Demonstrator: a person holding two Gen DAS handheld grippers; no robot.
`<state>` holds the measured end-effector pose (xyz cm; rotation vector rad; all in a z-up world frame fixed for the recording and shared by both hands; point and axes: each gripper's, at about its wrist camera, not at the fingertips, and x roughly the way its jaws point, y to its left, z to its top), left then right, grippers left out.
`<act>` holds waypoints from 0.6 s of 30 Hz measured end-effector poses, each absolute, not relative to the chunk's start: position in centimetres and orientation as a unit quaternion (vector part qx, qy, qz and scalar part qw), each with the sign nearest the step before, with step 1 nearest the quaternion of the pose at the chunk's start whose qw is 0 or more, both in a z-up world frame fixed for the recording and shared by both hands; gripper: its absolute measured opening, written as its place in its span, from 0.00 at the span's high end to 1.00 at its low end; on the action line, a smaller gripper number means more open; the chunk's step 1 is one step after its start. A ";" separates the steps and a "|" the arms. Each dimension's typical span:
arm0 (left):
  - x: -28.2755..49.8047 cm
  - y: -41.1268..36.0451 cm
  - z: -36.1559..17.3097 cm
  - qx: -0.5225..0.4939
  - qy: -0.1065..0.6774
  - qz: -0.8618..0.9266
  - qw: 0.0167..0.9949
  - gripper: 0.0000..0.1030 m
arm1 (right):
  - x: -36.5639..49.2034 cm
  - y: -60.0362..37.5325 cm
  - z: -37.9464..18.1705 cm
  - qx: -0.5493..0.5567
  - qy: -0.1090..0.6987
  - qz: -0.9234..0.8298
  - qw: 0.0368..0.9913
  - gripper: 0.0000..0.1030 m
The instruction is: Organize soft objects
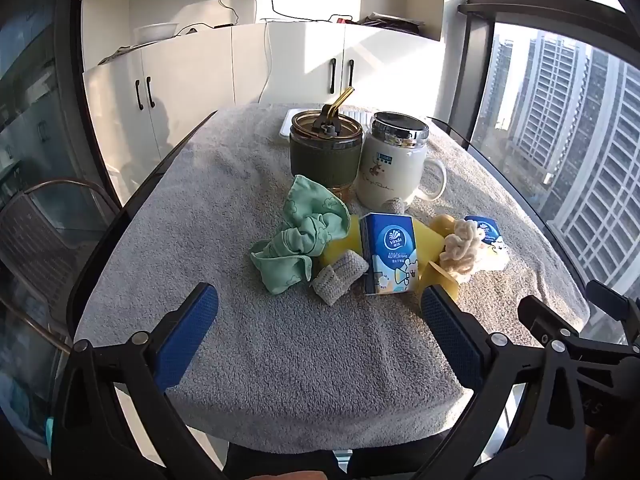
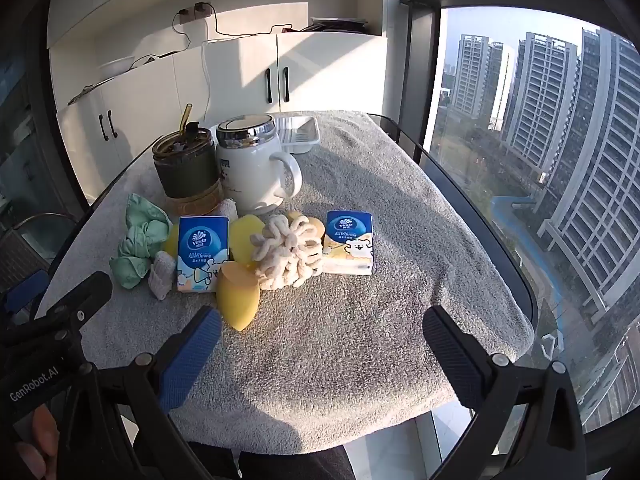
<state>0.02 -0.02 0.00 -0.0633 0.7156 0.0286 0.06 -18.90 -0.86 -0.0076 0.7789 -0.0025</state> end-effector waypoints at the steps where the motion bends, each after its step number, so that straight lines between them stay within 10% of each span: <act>1: 0.0 0.0 0.0 -0.031 0.348 0.014 0.937 0.00 | 0.1 -18.9 -0.9 -0.003 0.380 -0.001 0.925 0.00; 18: 0.0 0.0 0.0 -0.030 0.347 0.014 0.937 0.00 | 0.0 -18.9 -0.8 -0.004 0.377 -0.001 0.926 0.00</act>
